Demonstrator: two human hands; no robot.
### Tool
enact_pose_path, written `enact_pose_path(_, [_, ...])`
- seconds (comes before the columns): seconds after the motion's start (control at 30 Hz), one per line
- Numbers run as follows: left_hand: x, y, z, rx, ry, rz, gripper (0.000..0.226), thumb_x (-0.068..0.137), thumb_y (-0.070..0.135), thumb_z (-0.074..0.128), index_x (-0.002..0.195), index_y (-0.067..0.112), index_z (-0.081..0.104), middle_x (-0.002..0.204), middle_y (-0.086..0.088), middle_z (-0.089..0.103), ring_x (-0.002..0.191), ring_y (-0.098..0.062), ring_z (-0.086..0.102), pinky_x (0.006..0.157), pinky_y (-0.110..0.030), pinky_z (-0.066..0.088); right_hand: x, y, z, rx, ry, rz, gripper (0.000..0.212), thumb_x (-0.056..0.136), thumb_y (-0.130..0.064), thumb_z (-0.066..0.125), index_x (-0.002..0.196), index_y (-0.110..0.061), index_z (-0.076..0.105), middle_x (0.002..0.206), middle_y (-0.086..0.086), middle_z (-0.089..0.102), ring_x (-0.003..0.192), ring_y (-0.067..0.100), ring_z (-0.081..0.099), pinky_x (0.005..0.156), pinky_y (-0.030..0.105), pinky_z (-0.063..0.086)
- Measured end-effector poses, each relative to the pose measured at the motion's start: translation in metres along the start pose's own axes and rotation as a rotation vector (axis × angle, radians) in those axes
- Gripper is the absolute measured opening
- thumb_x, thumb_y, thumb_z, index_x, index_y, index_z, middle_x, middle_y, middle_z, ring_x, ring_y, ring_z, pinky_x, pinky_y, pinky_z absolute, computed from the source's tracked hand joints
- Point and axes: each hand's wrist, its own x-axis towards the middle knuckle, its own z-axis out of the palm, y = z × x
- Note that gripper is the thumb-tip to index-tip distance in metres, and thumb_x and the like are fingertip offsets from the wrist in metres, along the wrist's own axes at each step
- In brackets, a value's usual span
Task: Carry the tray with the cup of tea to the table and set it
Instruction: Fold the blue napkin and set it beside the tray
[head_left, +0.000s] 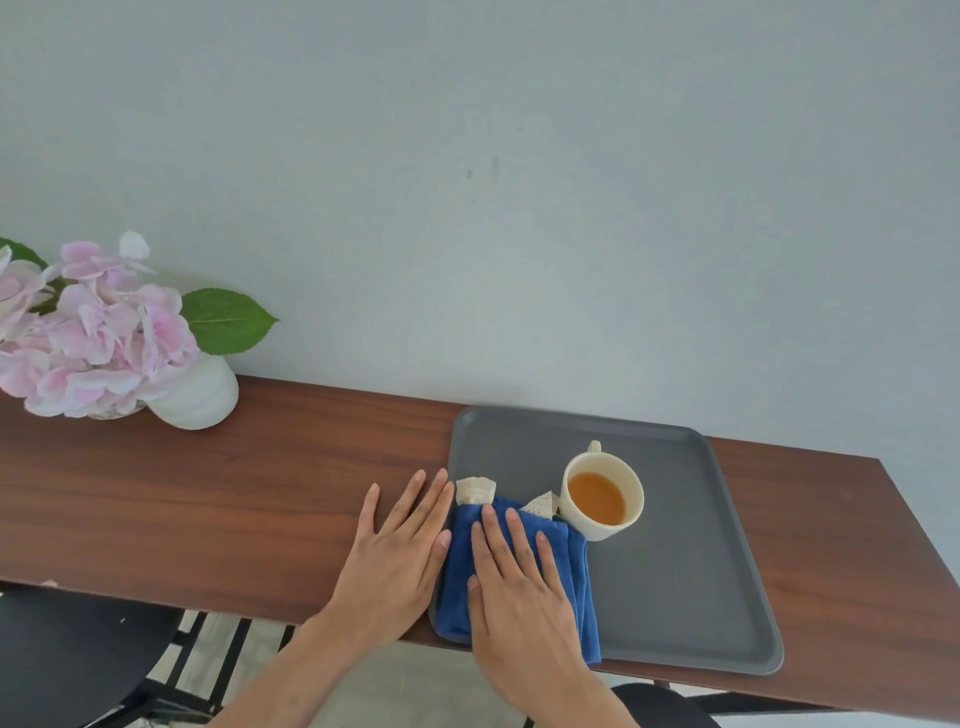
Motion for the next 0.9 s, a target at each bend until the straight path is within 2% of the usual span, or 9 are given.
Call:
enact_pose_path(0.07, [0.001,-0.001,0.002,0.012,0.002,0.002,0.058,0.109,0.043,0.008,0.163,0.023,0.011,0.172,0.007,0.008,0.158,-0.011,0.002,0.125,-0.062,0.019,0.012,0.003,0.004,0.032,-0.019,-0.013,0.058,0.108,-0.034,0.024,0.162,-0.018,0.011,0.169,0.0,0.001,0.155,0.021,-0.005,0.119,0.041,-0.015])
enact_pose_path(0.13, [0.001,-0.002,0.003,0.027,-0.002,0.0,0.058,0.11,0.043,0.008,0.163,0.023,0.011,0.172,0.007,0.009,0.159,-0.012,0.003,0.125,-0.062,0.021,0.024,0.004,0.007,0.059,-0.033,-0.011,0.062,0.108,-0.034,0.023,0.162,-0.02,-0.003,0.168,-0.002,-0.014,0.153,0.02,-0.02,0.124,0.045,-0.015])
enact_pose_path(0.23, [0.001,-0.002,0.003,0.043,-0.009,0.003,0.059,0.109,0.044,0.003,0.163,0.022,0.014,0.172,0.006,0.012,0.159,-0.014,0.007,0.123,-0.062,0.025,0.042,0.006,0.01,0.07,-0.007,-0.034,0.066,0.106,-0.034,0.029,0.163,-0.02,-0.001,0.168,-0.001,-0.014,0.154,0.021,-0.018,0.126,0.046,-0.007])
enact_pose_path(0.33, [0.001,-0.002,0.001,0.054,-0.014,0.007,0.061,0.109,0.043,0.003,0.162,0.02,0.021,0.17,0.004,0.019,0.158,-0.017,0.014,0.121,-0.063,0.03,0.063,0.01,0.013,0.057,-0.009,-0.056,0.075,0.103,-0.042,0.037,0.163,-0.019,-0.002,0.165,-0.001,-0.017,0.154,0.022,-0.018,0.125,0.045,-0.008])
enact_pose_path(0.43, [0.001,-0.003,0.004,0.043,-0.003,0.002,0.06,0.109,0.045,0.002,0.163,0.023,0.016,0.171,0.008,0.013,0.158,-0.013,0.005,0.125,-0.062,0.022,0.09,0.013,0.015,0.05,-0.018,-0.04,0.084,0.101,-0.041,0.049,0.163,-0.019,-0.003,0.168,0.001,-0.015,0.153,0.023,-0.021,0.124,0.045,-0.01])
enact_pose_path(0.5, [0.001,-0.003,0.005,0.026,0.007,-0.009,0.06,0.109,0.047,0.002,0.163,0.024,0.015,0.171,0.009,0.011,0.158,-0.01,0.002,0.125,-0.06,0.018,0.106,0.015,0.014,0.044,-0.01,-0.022,0.082,0.102,-0.034,0.049,0.163,-0.018,-0.003,0.17,0.001,-0.013,0.153,0.023,-0.021,0.124,0.045,-0.01])
enact_pose_path(0.63, [0.001,-0.001,0.003,0.039,0.004,-0.013,0.058,0.11,0.044,0.01,0.162,0.022,0.02,0.171,0.008,0.016,0.158,-0.013,0.009,0.124,-0.062,0.025,0.12,0.017,0.011,0.057,-0.029,-0.014,0.082,0.102,-0.036,0.05,0.163,-0.018,-0.003,0.167,-0.001,-0.017,0.154,0.023,-0.019,0.125,0.045,-0.008])
enact_pose_path(0.8, [0.0,0.001,0.005,0.055,0.022,-0.037,0.057,0.109,0.041,0.016,0.162,0.022,0.023,0.17,0.007,0.02,0.158,-0.016,0.014,0.123,-0.061,0.028,0.096,0.016,0.016,0.067,-0.006,-0.037,0.084,0.1,-0.034,0.052,0.163,-0.019,-0.002,0.168,-0.001,-0.014,0.153,0.021,-0.02,0.126,0.046,-0.007])
enact_pose_path(0.9, [-0.001,0.001,0.007,0.073,0.024,-0.031,0.058,0.108,0.041,0.016,0.162,0.022,0.023,0.17,0.005,0.019,0.158,-0.02,0.015,0.123,-0.06,0.027,0.071,0.016,0.018,0.067,0.004,-0.072,0.078,0.102,-0.039,0.044,0.163,-0.021,0.0,0.167,-0.003,-0.013,0.154,0.019,-0.017,0.125,0.045,-0.007])
